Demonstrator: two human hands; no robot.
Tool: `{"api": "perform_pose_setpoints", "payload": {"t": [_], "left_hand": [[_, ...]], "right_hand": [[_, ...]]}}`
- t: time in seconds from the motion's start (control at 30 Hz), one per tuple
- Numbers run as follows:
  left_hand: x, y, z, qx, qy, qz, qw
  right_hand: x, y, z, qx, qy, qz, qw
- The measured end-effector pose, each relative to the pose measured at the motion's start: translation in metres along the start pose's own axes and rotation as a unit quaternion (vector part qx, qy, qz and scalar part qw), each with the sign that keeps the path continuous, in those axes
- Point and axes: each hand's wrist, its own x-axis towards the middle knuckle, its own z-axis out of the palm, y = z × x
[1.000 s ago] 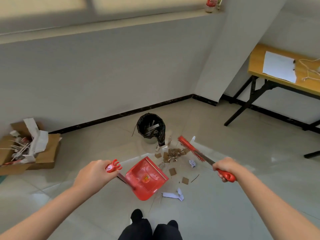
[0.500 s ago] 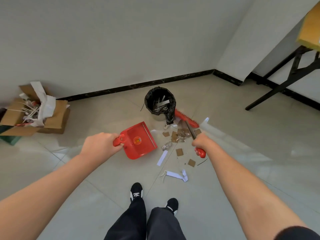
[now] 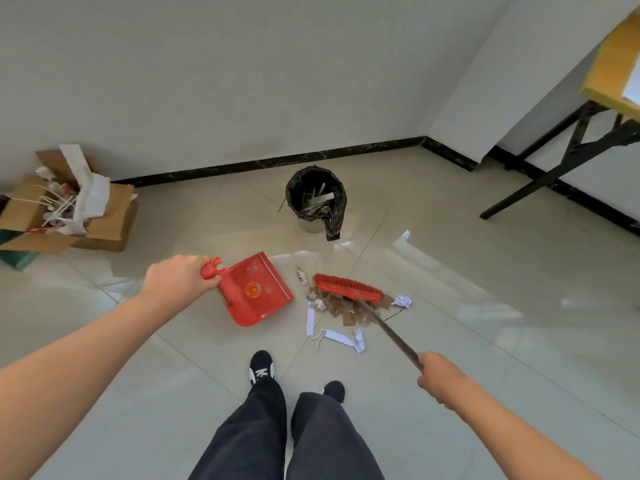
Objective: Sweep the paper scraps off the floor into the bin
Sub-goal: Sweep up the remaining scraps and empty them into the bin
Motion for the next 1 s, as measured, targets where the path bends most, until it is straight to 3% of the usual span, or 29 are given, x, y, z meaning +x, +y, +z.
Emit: {"api": "perform_pose_setpoints", "payload": {"t": [0.13,0.43,0.67,0.87,1.0], "left_hand": [[-0.005,-0.013,-0.005,-0.021,-0.002,-0.017,1.0],[0.012,-0.065,-0.025,-0.05,0.022,-0.047,0.997],[0.042,-0.11,-0.026,-0.096,0.017,-0.065,0.993],[0.102,-0.159,-0.035,-0.113,-0.002,-0.071,0.991],[0.151,-0.174,-0.045,-0.098,-0.001,-0.055,0.994]], "right_hand": [[-0.016,-0.008,-0.021,0.15,-0.028,0.0,0.988],[-0.039,-0.139,-0.037,0.191,-0.031,-0.078,0.978],[-0.018,-0.303,-0.052,0.117,0.007,-0.135,0.984],[0.04,-0.44,-0.064,0.049,0.082,-0.105,0.99],[0.074,-0.495,-0.078,-0.032,0.145,-0.094,0.984]]}}
